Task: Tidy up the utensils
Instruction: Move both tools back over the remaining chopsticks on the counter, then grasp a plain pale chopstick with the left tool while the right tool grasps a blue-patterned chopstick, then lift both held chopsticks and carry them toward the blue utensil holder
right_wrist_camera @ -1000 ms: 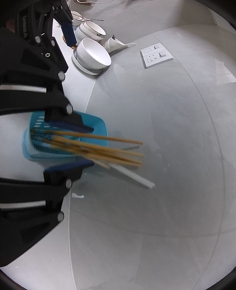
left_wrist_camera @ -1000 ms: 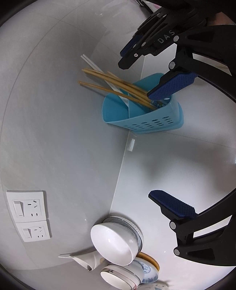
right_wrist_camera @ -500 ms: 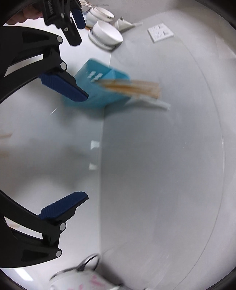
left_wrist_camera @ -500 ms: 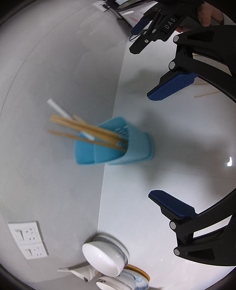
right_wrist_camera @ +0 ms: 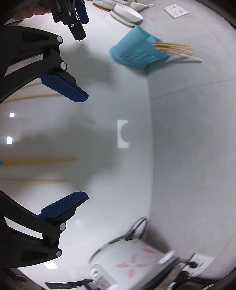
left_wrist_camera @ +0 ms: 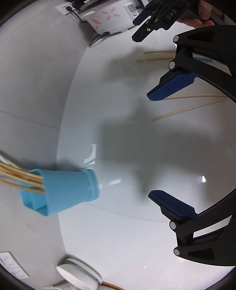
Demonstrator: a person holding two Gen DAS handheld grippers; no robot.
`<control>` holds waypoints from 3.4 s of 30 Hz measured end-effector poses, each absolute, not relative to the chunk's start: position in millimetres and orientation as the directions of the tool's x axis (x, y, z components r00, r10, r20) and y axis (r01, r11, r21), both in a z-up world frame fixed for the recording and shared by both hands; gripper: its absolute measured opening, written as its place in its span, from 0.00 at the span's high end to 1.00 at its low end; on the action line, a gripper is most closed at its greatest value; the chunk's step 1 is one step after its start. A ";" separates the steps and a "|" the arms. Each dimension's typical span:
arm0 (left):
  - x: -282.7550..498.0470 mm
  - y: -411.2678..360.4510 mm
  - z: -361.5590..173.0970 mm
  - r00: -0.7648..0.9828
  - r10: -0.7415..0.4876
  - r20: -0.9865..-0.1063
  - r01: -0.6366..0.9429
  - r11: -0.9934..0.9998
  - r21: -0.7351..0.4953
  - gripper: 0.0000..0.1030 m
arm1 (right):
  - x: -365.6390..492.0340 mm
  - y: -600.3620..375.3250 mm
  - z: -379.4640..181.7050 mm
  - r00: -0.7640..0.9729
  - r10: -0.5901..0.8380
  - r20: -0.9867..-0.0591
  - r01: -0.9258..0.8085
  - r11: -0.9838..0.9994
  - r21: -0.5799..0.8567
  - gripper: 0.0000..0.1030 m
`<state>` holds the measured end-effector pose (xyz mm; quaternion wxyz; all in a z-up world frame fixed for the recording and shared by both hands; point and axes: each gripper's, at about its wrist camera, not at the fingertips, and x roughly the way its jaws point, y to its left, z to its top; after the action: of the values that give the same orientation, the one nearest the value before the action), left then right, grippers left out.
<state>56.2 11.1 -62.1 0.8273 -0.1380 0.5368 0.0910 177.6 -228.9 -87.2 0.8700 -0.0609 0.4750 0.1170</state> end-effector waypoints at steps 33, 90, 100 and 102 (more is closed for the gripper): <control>9.6 -77.6 -146.1 0.179 0.063 -0.982 -0.287 0.958 0.009 0.19 | 110.7 -267.9 -153.4 0.267 0.084 -0.960 -0.302 0.953 -0.001 0.43; 7.1 -40.5 -103.8 0.254 0.004 -0.967 -0.278 0.958 -0.069 0.97 | 117.7 -255.4 -130.9 0.216 0.139 -0.967 -0.312 0.948 0.066 0.93; 6.0 -31.7 -73.6 0.333 0.010 -0.943 -0.276 0.957 -0.087 0.97 | 124.6 -221.2 -107.3 0.275 0.177 -0.945 -0.345 0.936 0.075 0.93; 2.1 -33.6 -68.4 0.346 0.014 -0.938 -0.278 0.957 -0.088 0.97 | 124.9 -213.8 -101.2 0.289 0.188 -0.939 -0.356 0.931 0.077 0.93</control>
<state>2.1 -33.6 -68.4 0.8119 -0.1167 0.5649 0.0899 124.9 -213.8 -101.2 0.7994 -0.0735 0.5714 0.1703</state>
